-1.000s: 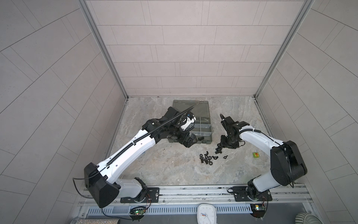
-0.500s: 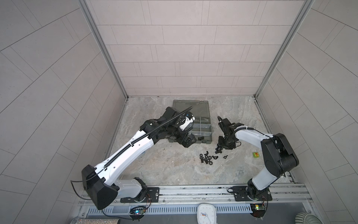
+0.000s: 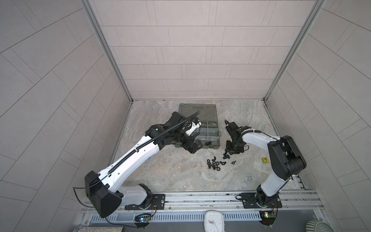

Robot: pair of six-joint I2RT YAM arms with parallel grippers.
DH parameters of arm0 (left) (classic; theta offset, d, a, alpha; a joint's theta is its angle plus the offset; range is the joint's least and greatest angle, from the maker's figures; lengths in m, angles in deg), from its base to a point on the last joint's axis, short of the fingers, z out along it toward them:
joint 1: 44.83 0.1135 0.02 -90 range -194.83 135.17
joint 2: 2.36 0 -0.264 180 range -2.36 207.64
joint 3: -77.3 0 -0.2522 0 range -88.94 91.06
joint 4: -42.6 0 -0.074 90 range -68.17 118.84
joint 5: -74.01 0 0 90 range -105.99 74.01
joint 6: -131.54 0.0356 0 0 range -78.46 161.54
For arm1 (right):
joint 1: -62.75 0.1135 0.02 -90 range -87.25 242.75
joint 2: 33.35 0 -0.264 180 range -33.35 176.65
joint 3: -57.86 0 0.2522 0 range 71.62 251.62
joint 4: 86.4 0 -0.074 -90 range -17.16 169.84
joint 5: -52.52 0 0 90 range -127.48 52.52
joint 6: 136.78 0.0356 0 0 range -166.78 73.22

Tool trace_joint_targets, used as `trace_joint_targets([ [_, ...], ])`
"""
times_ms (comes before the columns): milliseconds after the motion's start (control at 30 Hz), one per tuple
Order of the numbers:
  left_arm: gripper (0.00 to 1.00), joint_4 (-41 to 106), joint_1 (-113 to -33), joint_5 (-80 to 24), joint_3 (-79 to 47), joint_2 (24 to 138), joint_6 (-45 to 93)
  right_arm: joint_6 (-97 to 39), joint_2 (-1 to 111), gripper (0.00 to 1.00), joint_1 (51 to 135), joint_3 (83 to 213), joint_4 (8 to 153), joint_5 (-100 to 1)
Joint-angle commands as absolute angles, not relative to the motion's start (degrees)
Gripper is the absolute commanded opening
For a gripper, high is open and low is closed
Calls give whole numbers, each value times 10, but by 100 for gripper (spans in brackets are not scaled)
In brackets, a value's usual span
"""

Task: Sort the screws and nuts into containers
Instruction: Pick up the screw from the middle-right of the table.

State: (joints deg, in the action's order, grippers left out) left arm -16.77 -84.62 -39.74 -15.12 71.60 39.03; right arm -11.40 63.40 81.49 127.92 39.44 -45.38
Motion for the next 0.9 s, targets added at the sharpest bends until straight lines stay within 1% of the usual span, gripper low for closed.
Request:
trace_joint_targets([
  [0, 100, -163, -847, -385, -162, 701, 395, -114, 652, 18, 816, 1274, 398, -453],
  [300, 100, -164, -847, -356, -188, 676, 389, -125, 616, 15, 816, 1297, 345, -443],
  [600, 100, -158, -847, -323, -204, 656, 383, -136, 571, 12, 822, 1374, 266, -426],
  [867, 100, -157, -841, -313, -227, 631, 377, -121, 588, 12, 868, 1441, 257, -442],
])
